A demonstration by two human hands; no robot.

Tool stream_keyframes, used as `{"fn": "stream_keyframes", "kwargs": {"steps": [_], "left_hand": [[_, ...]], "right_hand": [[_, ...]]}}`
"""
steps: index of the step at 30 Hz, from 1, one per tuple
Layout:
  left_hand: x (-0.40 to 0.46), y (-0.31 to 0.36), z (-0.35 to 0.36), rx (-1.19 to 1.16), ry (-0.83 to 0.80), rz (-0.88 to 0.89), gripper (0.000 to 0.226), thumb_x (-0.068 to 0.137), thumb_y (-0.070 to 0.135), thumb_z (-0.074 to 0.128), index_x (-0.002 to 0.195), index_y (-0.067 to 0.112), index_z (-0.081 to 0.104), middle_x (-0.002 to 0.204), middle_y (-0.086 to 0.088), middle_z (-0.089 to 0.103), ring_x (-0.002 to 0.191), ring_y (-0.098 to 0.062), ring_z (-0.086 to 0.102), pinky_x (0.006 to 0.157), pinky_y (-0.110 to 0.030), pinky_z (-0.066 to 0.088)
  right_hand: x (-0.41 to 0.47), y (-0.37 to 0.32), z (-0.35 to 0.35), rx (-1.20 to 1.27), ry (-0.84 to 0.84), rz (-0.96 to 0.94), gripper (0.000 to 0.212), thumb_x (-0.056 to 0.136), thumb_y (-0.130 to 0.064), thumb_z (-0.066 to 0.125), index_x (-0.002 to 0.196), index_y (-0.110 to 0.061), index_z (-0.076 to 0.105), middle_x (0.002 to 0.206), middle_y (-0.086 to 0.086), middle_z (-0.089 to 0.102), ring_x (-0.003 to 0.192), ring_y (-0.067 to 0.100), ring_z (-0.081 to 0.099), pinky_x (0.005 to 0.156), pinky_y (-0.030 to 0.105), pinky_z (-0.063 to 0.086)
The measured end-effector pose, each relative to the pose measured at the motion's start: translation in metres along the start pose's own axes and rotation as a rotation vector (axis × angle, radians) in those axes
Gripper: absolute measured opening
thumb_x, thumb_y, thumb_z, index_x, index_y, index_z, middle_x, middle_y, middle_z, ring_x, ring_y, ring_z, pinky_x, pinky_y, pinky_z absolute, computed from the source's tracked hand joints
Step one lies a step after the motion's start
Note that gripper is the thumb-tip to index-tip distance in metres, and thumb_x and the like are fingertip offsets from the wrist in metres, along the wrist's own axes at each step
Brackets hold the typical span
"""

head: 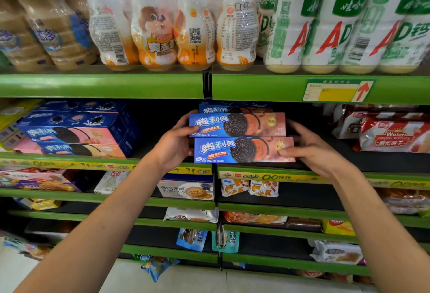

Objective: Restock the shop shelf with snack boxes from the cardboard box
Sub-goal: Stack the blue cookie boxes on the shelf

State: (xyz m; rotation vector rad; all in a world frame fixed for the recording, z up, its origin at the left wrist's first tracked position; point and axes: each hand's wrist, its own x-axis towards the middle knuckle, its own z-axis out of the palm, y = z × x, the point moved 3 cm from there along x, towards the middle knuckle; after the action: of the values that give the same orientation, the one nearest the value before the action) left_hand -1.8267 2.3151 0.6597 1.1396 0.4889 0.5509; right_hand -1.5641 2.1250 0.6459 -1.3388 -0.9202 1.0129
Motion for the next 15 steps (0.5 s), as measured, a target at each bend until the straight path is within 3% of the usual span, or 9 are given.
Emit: {"fn": "stream_keyframes", "kwargs": {"steps": [3, 7, 11, 15], "left_hand": [[0.001, 0.000, 0.000, -0.057, 0.027, -0.024, 0.051, 0.079, 0.011, 0.061, 0.129, 0.023, 0.056, 0.113, -0.001, 0.072, 0.096, -0.020, 0.071, 0.065, -0.037, 0.061], [0.008, -0.002, -0.006, -0.080, 0.076, 0.007, 0.051, 0.075, 0.004, 0.061, 0.122, 0.022, 0.061, 0.114, -0.003, 0.071, 0.101, -0.024, 0.068, 0.087, -0.051, 0.052], [0.010, -0.003, -0.013, -0.072, 0.081, 0.063, 0.069, 0.068, -0.014, 0.053, 0.126, 0.023, 0.057, 0.113, -0.004, 0.068, 0.097, -0.024, 0.069, 0.076, -0.045, 0.057], [0.008, -0.003, -0.016, -0.058, 0.025, 0.081, 0.068, 0.061, -0.016, 0.044, 0.116, 0.020, 0.063, 0.109, -0.006, 0.068, 0.094, -0.023, 0.069, 0.071, -0.040, 0.057]], "right_hand": [[-0.001, -0.002, 0.001, -0.004, 0.017, 0.026, 0.109, 0.053, -0.004, 0.080, 0.150, -0.024, 0.035, 0.101, 0.009, 0.074, 0.095, 0.021, 0.072, 0.074, 0.022, 0.056], [-0.008, -0.004, 0.000, -0.038, 0.029, -0.057, 0.099, 0.058, 0.005, 0.077, 0.143, -0.030, 0.041, 0.104, 0.001, 0.073, 0.099, 0.017, 0.071, 0.074, 0.024, 0.057], [-0.010, -0.006, -0.002, -0.080, 0.065, -0.152, 0.095, 0.064, 0.032, 0.062, 0.134, -0.030, 0.047, 0.109, -0.009, 0.071, 0.103, 0.009, 0.066, 0.081, 0.024, 0.056], [-0.011, -0.005, -0.004, -0.096, 0.073, -0.187, 0.090, 0.064, 0.037, 0.057, 0.128, -0.027, 0.053, 0.111, -0.009, 0.070, 0.102, 0.007, 0.065, 0.084, 0.021, 0.055]]}}
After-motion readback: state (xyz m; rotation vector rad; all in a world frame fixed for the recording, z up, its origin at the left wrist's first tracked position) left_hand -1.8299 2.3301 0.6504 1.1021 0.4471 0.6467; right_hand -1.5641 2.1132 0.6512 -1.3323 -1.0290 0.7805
